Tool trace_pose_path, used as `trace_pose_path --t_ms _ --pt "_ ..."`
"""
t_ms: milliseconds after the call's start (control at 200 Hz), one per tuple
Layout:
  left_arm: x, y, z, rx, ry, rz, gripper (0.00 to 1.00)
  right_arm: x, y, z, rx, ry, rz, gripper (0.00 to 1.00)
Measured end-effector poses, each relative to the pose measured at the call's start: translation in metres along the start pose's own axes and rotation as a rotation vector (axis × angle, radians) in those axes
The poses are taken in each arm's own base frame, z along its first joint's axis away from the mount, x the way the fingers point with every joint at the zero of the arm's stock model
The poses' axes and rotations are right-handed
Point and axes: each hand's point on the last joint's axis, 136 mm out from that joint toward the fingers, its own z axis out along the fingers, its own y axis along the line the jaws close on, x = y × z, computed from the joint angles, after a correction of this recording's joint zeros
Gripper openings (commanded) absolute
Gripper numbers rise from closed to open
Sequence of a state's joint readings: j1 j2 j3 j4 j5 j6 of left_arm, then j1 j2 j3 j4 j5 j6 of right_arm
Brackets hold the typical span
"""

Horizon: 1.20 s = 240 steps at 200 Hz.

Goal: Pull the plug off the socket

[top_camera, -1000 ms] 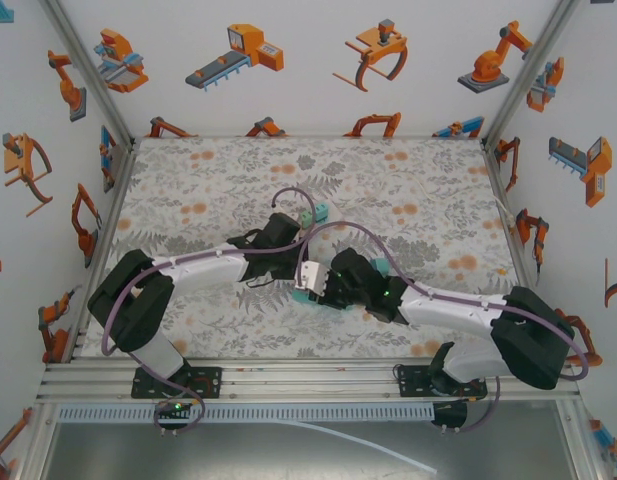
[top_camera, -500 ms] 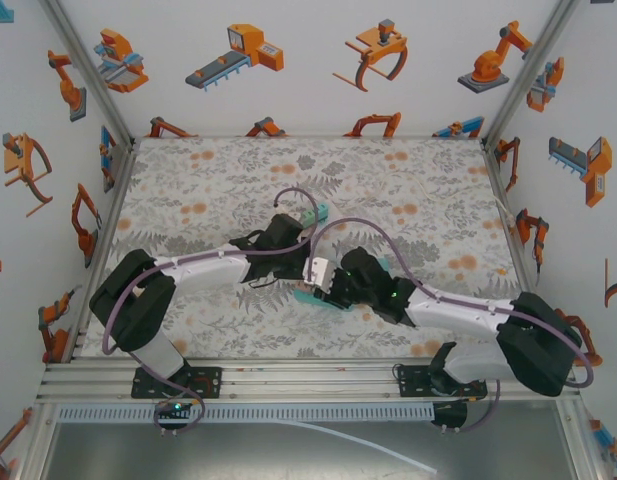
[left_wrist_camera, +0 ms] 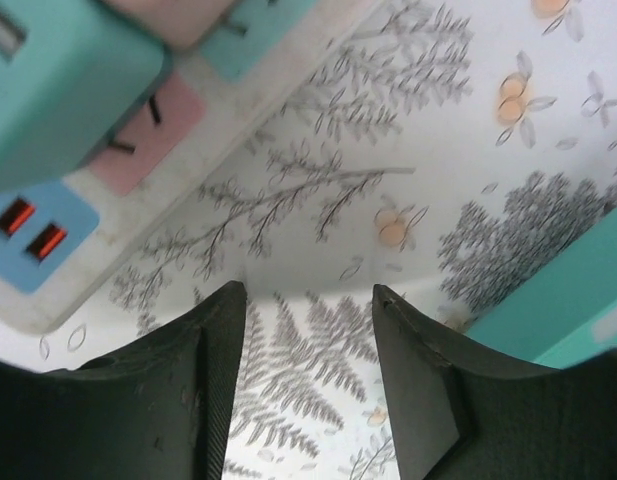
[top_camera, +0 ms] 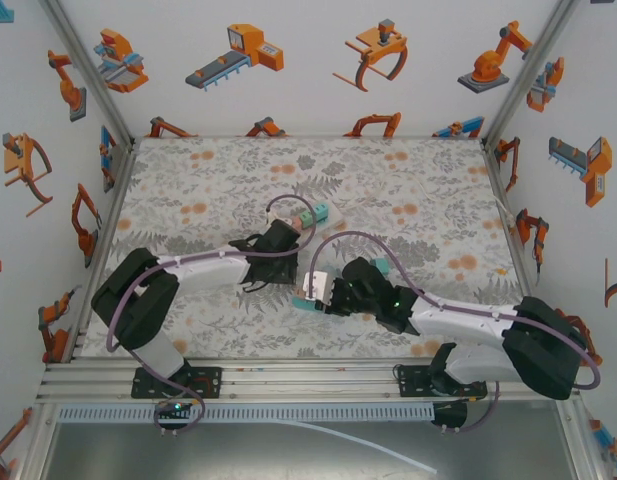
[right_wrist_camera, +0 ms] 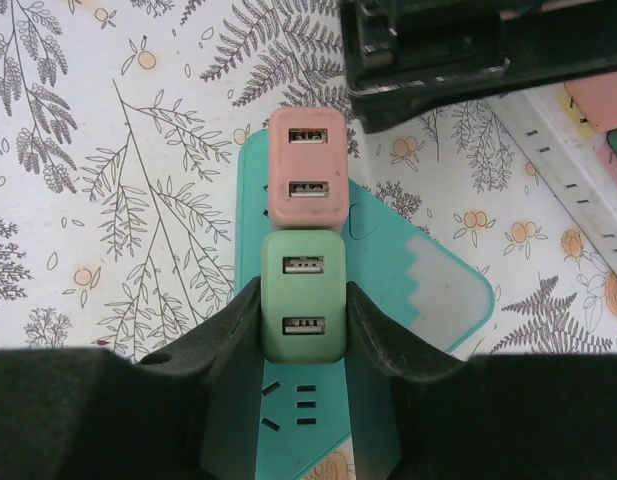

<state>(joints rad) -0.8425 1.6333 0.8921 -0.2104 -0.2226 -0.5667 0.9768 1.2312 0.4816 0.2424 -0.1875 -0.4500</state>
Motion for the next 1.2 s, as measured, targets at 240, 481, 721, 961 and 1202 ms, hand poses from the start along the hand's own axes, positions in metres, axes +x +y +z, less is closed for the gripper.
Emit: trace_pose_path --t_ms 240,481,721,961,1202 --pt "-0.025 -0.013 -0.059 0.166 -0.078 -0.021 0.66 0.001 0.018 0.002 -0.141 -0.061 -0.126 0.03" --pt "-0.05 -0.045 -0.103 0.366 -0.187 0.044 0.68 -0.003 0.024 0.005 -0.227 -0.082 -0.231 0.03" --pt "-0.015 -0.046 -0.047 0.285 -0.026 0.125 0.65 -0.008 0.024 0.013 -0.264 -0.09 -0.261 0.02" --pt "0.019 -0.046 -0.03 0.296 0.057 0.17 0.62 -0.008 0.023 0.014 -0.259 -0.088 -0.277 0.02" --pt "0.022 -0.056 -0.025 0.334 0.077 0.159 0.58 -0.009 0.022 0.014 -0.257 -0.089 -0.273 0.02"
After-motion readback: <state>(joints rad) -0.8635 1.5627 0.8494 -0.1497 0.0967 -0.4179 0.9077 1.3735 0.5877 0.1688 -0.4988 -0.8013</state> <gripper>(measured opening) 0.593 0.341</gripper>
